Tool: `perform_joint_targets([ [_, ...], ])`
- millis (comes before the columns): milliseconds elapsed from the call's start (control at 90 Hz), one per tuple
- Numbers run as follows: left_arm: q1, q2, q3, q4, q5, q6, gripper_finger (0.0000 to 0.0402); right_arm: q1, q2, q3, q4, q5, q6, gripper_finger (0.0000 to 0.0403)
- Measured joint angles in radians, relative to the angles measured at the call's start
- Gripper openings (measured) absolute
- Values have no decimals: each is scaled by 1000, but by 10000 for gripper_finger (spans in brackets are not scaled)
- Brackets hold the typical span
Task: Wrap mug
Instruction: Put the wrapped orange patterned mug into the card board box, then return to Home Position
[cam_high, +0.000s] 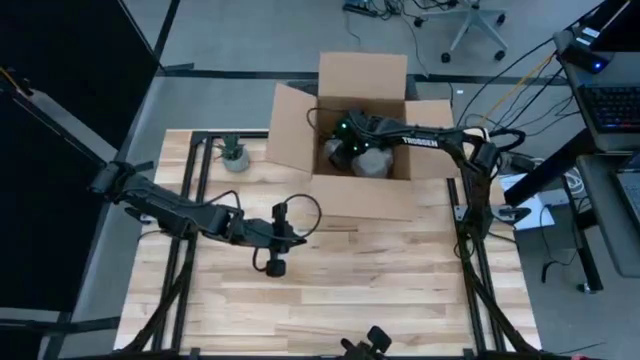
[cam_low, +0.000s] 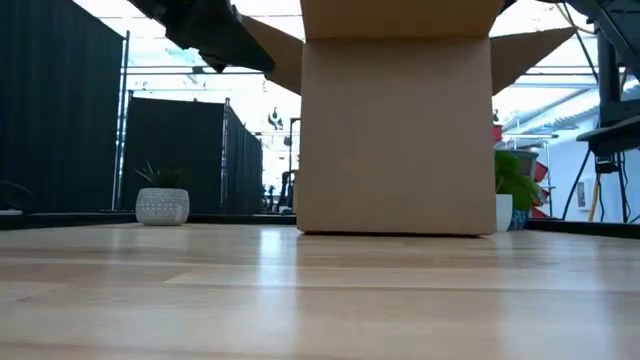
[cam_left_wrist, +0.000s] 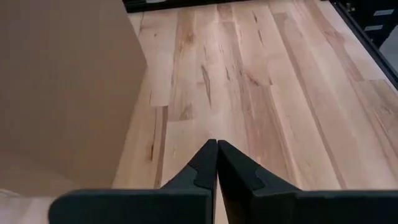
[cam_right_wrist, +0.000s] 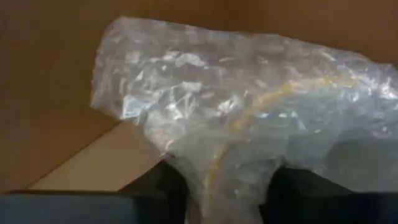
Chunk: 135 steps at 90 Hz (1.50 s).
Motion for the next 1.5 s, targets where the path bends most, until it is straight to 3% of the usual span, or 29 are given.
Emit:
perform_joint_targets([
  [278,0,0,0,-3,0,0,0,-6,-1,37,-44,4,-28,248],
  [433,0,0,0,-4,0,1,0,-7,-15,130,-144,10,-50,273],
  [1078,0,0,0,-9,0,1,0,5,-41,591,-644,14,-97,272],
  [1389,-18,-17,0,-17,0,0,0,60,-286,636,-749,9,-118,272],
  [1500,-30,-55,0,-41,0,0,0,116,-382,636,-781,-44,-126,272],
])
